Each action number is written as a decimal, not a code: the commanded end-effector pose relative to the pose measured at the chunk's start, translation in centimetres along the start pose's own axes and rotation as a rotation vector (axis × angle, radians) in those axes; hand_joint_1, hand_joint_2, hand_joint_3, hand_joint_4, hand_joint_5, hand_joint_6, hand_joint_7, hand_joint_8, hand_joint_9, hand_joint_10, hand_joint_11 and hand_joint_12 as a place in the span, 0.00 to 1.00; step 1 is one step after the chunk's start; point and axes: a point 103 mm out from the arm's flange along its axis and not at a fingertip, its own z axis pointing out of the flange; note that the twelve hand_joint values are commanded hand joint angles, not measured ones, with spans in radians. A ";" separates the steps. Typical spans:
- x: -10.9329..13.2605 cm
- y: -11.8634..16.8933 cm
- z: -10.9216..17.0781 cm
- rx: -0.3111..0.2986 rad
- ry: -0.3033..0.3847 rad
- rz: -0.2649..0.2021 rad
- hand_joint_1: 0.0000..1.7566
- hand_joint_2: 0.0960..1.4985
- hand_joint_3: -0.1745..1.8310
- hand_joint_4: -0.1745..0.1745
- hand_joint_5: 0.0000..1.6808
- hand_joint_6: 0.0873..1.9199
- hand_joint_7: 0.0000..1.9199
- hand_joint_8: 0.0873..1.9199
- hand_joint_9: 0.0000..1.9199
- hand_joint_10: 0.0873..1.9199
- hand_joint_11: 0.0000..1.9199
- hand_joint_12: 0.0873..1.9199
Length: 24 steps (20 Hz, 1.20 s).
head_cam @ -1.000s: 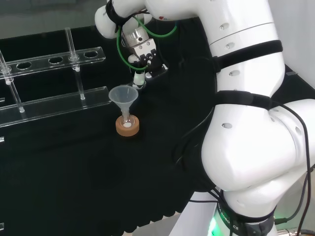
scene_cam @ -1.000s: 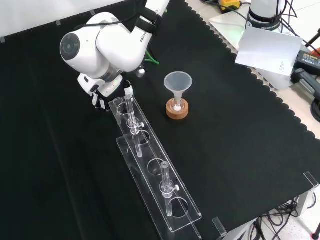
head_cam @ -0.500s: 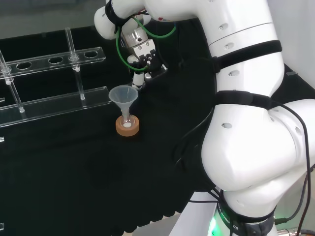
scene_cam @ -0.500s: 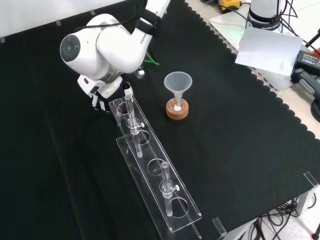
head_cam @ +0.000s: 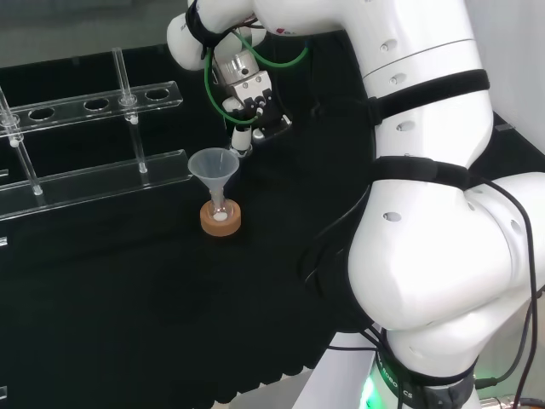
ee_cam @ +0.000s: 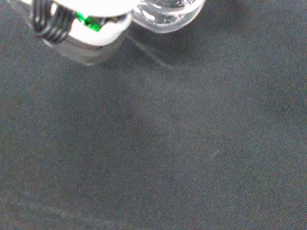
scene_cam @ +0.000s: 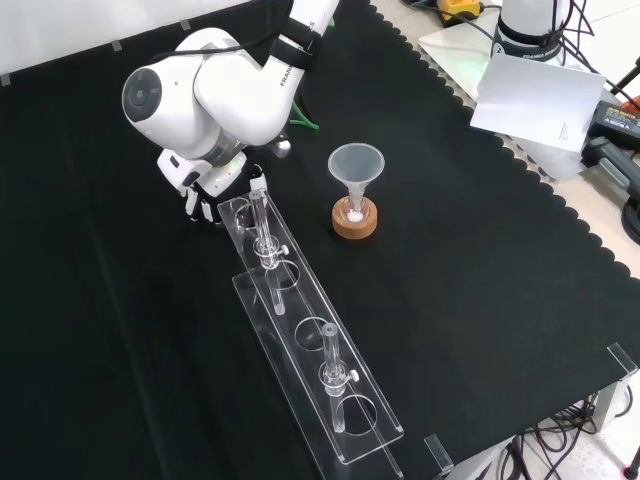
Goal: Put the weighing funnel back on the table.
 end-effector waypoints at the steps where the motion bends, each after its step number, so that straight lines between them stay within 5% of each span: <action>1: 0.1 -0.2 0.1 0.011 -0.019 -0.019 0.59 0.58 0.18 0.76 0.57 0.38 0.27 0.33 0.43 0.19 0.33 0.58; 5: 0.5 -0.5 0.0 0.019 -0.056 -0.033 0.58 0.40 0.38 0.54 0.43 0.36 0.22 0.33 0.39 0.21 0.30 0.60; 11: 0.4 -1.5 -0.3 0.023 -0.063 -0.044 0.55 0.33 0.42 0.45 0.23 0.21 0.11 0.33 0.26 0.28 0.19 0.66; 24: -1.1 -6.8 -4.4 -0.081 -0.038 0.000 0.52 0.32 0.40 0.44 0.23 0.07 0.07 0.32 0.21 0.31 0.15 0.68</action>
